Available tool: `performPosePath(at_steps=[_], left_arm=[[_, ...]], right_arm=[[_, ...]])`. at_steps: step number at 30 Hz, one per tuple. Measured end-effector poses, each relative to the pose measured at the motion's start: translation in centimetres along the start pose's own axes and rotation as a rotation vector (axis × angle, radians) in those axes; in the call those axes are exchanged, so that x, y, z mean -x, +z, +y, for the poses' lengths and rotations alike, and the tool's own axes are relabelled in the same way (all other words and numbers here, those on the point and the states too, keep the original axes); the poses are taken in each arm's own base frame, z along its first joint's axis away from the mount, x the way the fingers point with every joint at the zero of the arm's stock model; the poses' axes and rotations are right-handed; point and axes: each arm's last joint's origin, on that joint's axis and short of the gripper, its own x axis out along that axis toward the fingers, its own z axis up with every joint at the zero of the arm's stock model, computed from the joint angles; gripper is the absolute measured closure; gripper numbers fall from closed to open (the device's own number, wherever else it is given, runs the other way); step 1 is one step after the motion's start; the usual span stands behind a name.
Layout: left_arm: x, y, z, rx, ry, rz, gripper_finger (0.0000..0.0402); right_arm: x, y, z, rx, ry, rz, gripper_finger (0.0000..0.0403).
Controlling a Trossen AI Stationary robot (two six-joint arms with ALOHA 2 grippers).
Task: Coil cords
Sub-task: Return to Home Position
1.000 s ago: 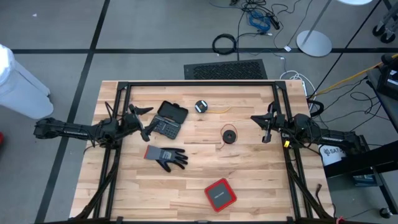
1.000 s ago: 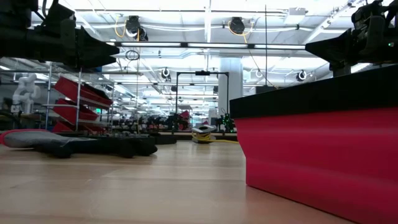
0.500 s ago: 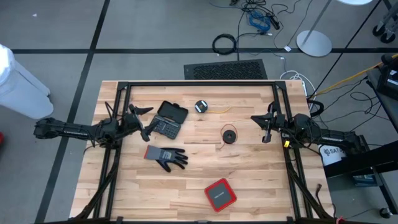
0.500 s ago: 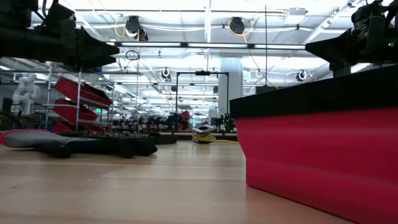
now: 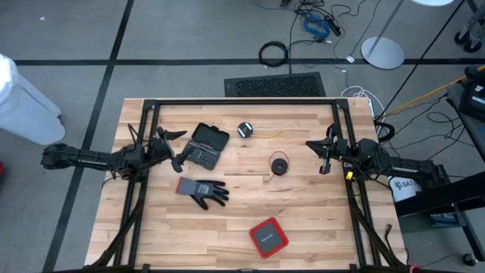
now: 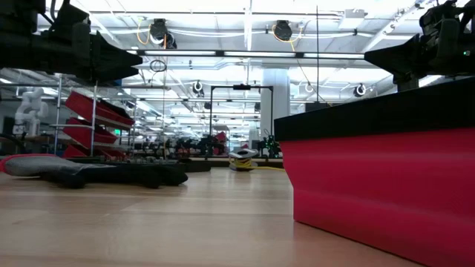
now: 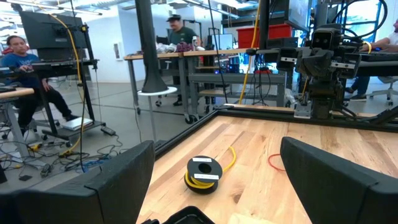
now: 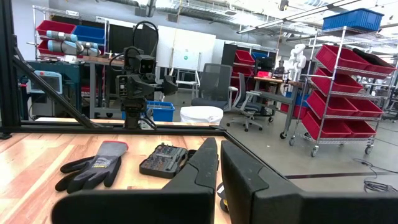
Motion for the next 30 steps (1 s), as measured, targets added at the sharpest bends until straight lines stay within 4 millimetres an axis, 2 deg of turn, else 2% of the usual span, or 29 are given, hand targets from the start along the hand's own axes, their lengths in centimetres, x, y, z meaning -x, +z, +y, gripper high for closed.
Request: performPosePath(at_steps=[30], left_arm=[[0.00, 0.01, 0.00, 0.000, 0.000, 0.000, 0.0047]], right_arm=[[0.00, 0.00, 0.00, 0.000, 0.000, 0.000, 0.0394]])
